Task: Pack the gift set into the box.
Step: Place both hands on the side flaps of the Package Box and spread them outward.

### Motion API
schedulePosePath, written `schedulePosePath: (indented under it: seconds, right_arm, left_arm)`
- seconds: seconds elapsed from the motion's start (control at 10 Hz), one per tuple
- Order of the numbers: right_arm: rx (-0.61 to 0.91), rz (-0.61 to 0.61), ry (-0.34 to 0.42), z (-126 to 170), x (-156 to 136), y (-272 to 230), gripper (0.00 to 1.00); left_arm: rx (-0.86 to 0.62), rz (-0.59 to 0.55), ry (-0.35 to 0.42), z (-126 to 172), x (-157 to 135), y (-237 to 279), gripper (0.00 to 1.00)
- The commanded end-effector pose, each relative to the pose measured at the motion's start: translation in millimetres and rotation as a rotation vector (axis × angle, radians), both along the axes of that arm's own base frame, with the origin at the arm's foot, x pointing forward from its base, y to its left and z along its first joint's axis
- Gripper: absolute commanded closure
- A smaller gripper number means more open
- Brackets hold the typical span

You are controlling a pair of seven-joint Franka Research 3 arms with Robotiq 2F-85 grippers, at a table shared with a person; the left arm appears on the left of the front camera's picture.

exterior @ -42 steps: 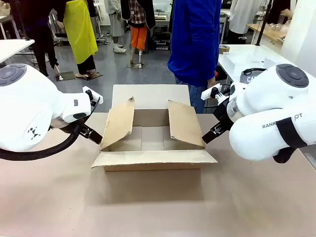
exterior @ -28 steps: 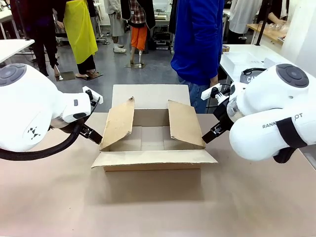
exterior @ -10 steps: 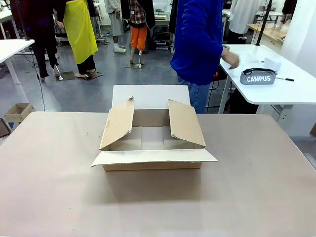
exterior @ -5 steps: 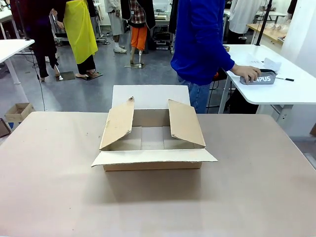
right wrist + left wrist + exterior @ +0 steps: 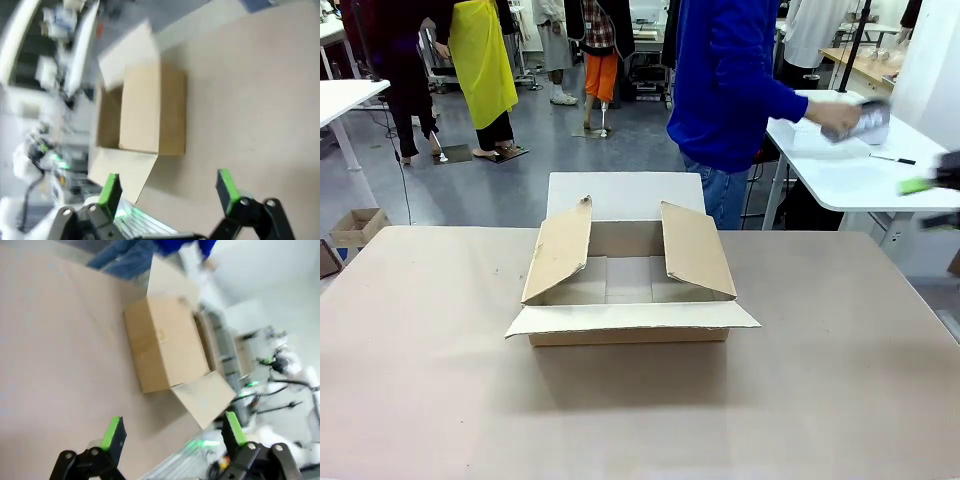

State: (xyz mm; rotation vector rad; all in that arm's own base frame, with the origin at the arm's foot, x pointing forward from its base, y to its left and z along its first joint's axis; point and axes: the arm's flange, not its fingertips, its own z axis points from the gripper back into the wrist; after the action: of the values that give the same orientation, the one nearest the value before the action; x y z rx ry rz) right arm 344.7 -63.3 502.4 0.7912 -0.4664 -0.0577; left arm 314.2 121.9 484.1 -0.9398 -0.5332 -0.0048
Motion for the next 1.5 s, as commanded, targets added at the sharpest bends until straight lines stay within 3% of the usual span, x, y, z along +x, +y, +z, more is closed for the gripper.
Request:
schedulePosePath:
  seconds: [0.0, 0.1, 0.3, 0.6, 0.7, 0.8, 1.1, 1.2, 1.4]
  right_arm:
    - [-0.17, 0.251, -0.129, -5, 27, 90, 0.0]
    - [-0.227, 0.364, -0.171, -13, 32, 133, 0.0]
    - [-0.334, 0.49, -0.304, -35, 38, 193, 0.0]
    - [-0.202, 0.573, -0.496, -63, 45, 227, 0.0]
    - [-0.131, 0.501, -0.537, -67, 46, 222, 0.0]
    - [-0.32, 0.546, -0.389, -47, 32, 230, 0.0]
    - [-0.32, 0.546, -0.389, -47, 32, 230, 0.0]
    - [-0.32, 0.546, -0.389, -47, 32, 230, 0.0]
    - [-0.32, 0.546, -0.389, -47, 32, 230, 0.0]
  left_arm:
    - [0.277, -0.128, 0.045, 19, 11, -92, 0.0]
    - [0.339, -0.215, 0.052, 22, 23, -128, 0.0]
    - [0.458, -0.251, 0.062, 19, 40, -189, 0.0]
    - [0.541, -0.383, 0.087, 6, 52, -267, 0.0]
    - [0.452, -0.498, 0.141, 1, 55, -261, 0.0]
    - [0.524, -0.372, 0.064, 3, 38, -265, 0.0]
    - [0.503, -0.418, 0.083, -3, 46, -274, 0.0]
    - [0.555, -0.322, 0.142, 3, 47, -294, 0.0]
    - [0.649, -0.29, 0.249, 13, 68, -349, 0.0]
